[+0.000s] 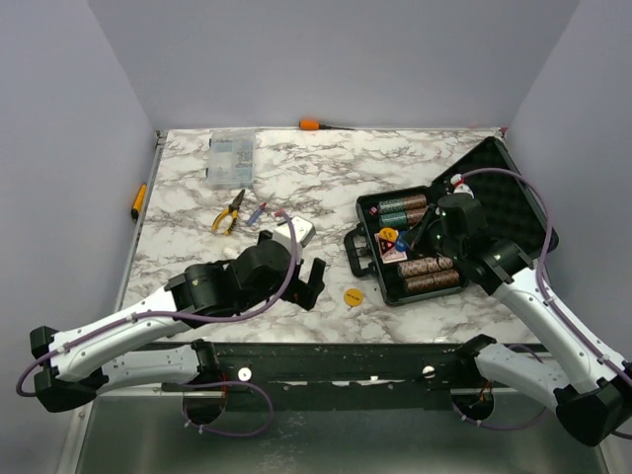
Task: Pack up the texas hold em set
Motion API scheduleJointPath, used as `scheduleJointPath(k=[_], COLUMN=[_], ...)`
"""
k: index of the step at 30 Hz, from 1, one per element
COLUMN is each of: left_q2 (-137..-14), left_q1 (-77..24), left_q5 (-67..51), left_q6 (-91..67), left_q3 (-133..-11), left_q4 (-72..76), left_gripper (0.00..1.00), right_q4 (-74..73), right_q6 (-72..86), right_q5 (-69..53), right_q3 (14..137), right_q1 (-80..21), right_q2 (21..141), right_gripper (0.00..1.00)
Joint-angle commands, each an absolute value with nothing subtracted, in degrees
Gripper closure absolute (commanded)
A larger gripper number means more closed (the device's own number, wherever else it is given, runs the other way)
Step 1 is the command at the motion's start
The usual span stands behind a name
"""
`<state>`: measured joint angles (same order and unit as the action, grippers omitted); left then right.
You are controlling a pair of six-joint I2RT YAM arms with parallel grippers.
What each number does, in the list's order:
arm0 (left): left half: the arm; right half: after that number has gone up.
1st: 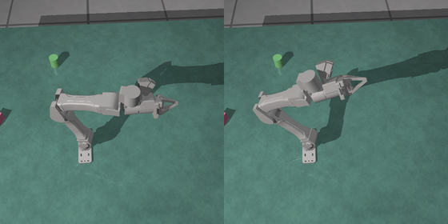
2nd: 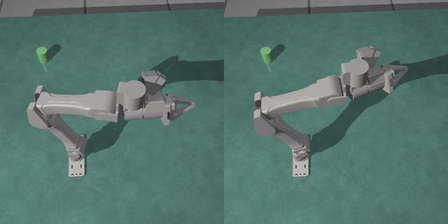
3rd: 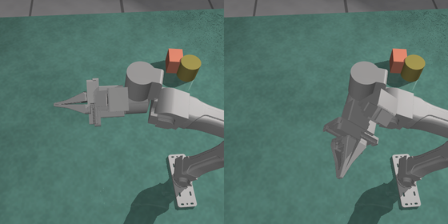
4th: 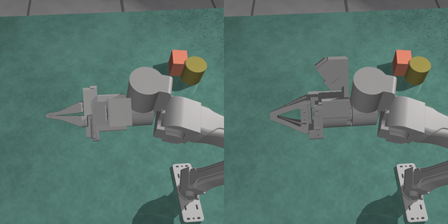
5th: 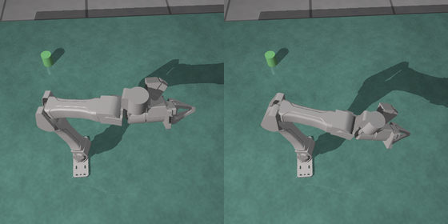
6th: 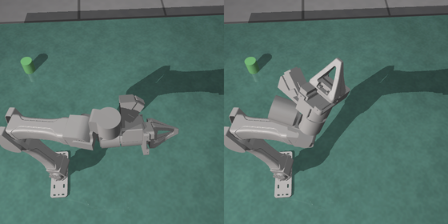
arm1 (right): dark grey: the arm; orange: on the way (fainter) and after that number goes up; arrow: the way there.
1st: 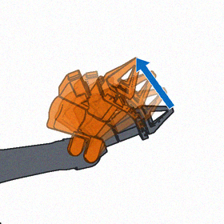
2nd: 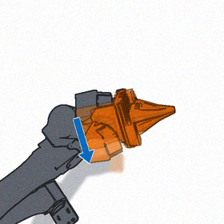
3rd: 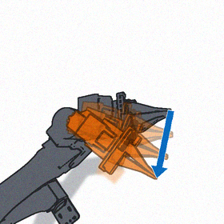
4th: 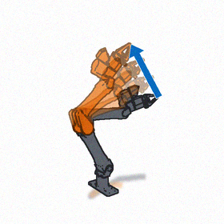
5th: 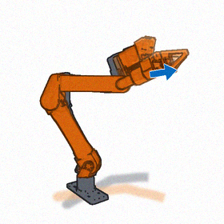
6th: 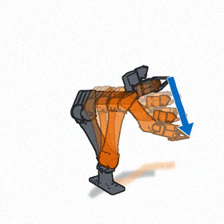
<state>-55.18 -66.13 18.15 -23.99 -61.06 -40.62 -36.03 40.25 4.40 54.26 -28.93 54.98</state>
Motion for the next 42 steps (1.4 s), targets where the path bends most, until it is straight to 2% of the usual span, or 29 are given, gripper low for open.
scheduleJointPath(k=[1,8,19,27,35,42], left_q2=[-48.15,-39.17,-31.20,-32.31,-24.27,-19.00], left_q1=[-66.30,-65.76,-65.64,-65.64,-65.65,-65.64], left_q5=[24.60,28.24,31.61,31.79,32.97,34.78], left_q6=[-29.98,-35.84,-39.46,-36.90,-39.80,-40.40], left_q3=[-55.22,-47.44,-43.16,-51.28,-44.07,-43.26], left_q4=[-47.31,-51.53,-53.26,-59.43,-56.81,-56.80], left_gripper=[0.02,0.01,0.02,0.01,0.02,0.01], right_q4=[-32.13,-26.47,-14.43,-11.47,-10.68,-11.30], right_q6=[40.09,38.80,36.85,35.65,35.47,36.24], right_q5=[16.65,18.32,4.40,3.82,3.76,4.92], right_q3=[51.96,50.14,45.45,44.91,43.32,42.48], right_q1=[-28.99,-23.61,-8.50,-5.93,-3.87,-3.25], right_q2=[58.00,65.17,72.35,76.21,78.81,79.78], right_gripper=[0.99,0.99,0.99,0.99,0.99,0.99])
